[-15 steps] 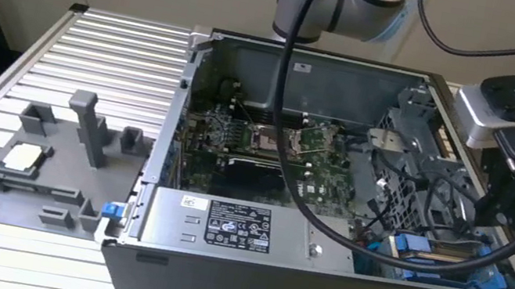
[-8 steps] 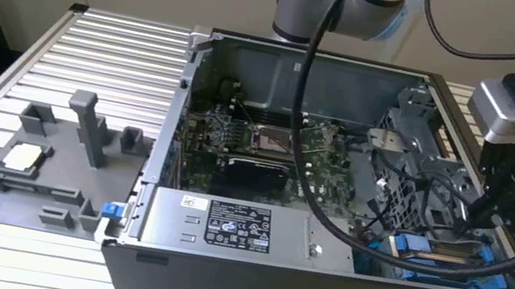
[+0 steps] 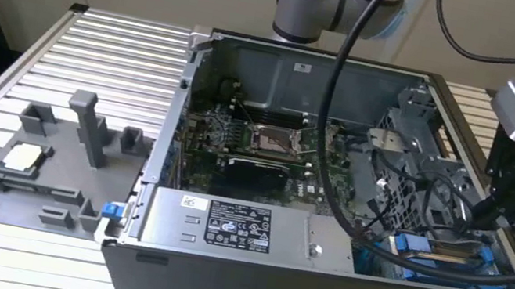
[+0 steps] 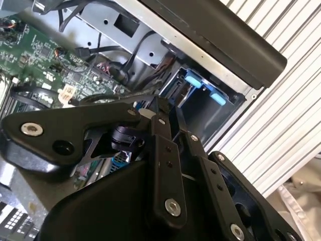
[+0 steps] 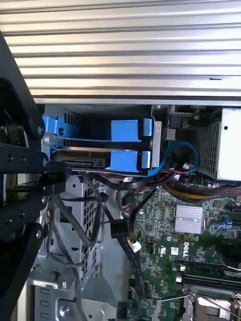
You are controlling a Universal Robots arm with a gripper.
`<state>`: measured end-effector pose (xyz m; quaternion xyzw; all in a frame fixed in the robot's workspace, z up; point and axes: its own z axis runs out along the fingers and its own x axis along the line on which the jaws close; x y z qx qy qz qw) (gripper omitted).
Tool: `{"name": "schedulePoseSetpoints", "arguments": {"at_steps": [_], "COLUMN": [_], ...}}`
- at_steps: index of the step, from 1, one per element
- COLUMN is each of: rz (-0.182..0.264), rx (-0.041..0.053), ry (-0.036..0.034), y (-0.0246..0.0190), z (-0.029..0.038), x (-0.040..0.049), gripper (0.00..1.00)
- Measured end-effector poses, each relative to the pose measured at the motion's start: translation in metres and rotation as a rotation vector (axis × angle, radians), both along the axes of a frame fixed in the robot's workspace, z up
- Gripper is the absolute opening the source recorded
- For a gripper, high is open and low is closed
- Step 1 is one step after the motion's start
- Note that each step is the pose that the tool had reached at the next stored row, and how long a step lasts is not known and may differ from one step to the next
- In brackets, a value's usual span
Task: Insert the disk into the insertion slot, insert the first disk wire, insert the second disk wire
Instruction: 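Insert the first disk wire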
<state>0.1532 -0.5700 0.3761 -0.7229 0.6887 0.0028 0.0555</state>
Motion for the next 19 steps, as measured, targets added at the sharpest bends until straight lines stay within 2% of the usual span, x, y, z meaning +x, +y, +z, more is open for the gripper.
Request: {"name": "schedulePoseSetpoints", "arguments": {"at_steps": [2, 5, 8, 9, 11, 13, 14, 19], "rz": [0.0, 0.0, -0.001, -0.001, -0.002, -0.003, -0.004, -0.004], "rx": [-0.0001, 0.0002, 0.0089, 0.009, 0.0077, 0.0054, 0.0051, 0.0049], "ry": [0.0079, 0.0093, 0.0118, 0.0163, 0.0361, 0.0502, 0.052, 0.0522], "y": [0.0, 0.0, 0.0, 0.0, 0.0, 0.0001, 0.0001, 0.0], "z": [-0.0003, -0.0008, -0.0012, -0.0013, -0.0015, -0.0019, -0.002, -0.0019], "x": [0.0038, 0.0046, 0.0049, 0.0054, 0.0072, 0.0088, 0.0092, 0.0092], "gripper": [0.19, 0.19, 0.19, 0.19, 0.19, 0.19, 0.19, 0.19]}}
